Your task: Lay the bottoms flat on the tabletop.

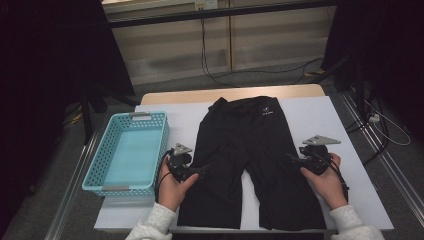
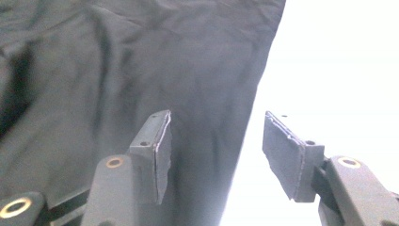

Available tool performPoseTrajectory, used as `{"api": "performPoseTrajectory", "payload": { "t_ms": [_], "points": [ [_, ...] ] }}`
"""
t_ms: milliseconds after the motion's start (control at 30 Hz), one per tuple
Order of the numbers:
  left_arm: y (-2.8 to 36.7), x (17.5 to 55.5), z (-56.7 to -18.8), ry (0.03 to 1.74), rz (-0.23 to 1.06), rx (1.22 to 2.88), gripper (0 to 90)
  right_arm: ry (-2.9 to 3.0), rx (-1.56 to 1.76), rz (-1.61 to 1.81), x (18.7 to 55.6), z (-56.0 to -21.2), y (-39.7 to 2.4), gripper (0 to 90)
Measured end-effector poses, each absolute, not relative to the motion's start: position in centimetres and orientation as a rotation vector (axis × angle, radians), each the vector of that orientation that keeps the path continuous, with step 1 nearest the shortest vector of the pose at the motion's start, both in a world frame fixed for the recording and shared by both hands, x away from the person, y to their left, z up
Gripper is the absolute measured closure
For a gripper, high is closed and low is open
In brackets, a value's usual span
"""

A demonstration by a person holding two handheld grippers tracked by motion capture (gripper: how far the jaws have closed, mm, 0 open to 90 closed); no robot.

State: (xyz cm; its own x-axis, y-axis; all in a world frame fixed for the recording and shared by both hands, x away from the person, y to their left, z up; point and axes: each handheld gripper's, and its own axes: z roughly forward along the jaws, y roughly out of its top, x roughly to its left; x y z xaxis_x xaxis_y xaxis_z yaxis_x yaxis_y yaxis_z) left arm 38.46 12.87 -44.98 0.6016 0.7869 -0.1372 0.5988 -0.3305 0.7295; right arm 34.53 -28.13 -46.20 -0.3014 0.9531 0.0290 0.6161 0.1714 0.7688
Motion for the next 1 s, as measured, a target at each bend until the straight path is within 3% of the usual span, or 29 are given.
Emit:
{"api": "performPoseTrajectory", "payload": {
  "t_ms": [133,433,600,767,867,933,1000],
  "points": [
    [12.6,39.1,-45.4,1.115,0.317,2.051,26.1,1.992,1.519,0.935,34.2,-46.7,-28.8,49.3],
    [12.5,40.6,-46.2,1.201,0.394,2.017,26.0,2.024,1.497,0.973,34.1,-46.7,-28.6,67.1],
    [12.9,41.3,-46.4,1.221,0.408,2.007,26.7,2.051,1.505,1.034,34.0,-46.9,-28.6,87.4],
    [13.3,41.1,-45.9,1.270,0.328,2.010,51.9,2.072,1.508,1.058,33.8,-46.8,-28.6,89.9],
    [13.7,41.1,-45.5,1.328,0.230,2.008,76.6,2.081,1.518,1.071,33.5,-46.7,-29.0,89.9],
    [13.8,41.0,-45.3,1.351,0.175,2.018,88.3,2.075,1.523,1.076,33.3,-46.7,-29.4,90.0],
    [13.9,40.7,-45.1,1.360,0.155,2.017,89.2,2.063,1.533,1.081,33.1,-46.6,-29.8,90.0]
  ]
}}
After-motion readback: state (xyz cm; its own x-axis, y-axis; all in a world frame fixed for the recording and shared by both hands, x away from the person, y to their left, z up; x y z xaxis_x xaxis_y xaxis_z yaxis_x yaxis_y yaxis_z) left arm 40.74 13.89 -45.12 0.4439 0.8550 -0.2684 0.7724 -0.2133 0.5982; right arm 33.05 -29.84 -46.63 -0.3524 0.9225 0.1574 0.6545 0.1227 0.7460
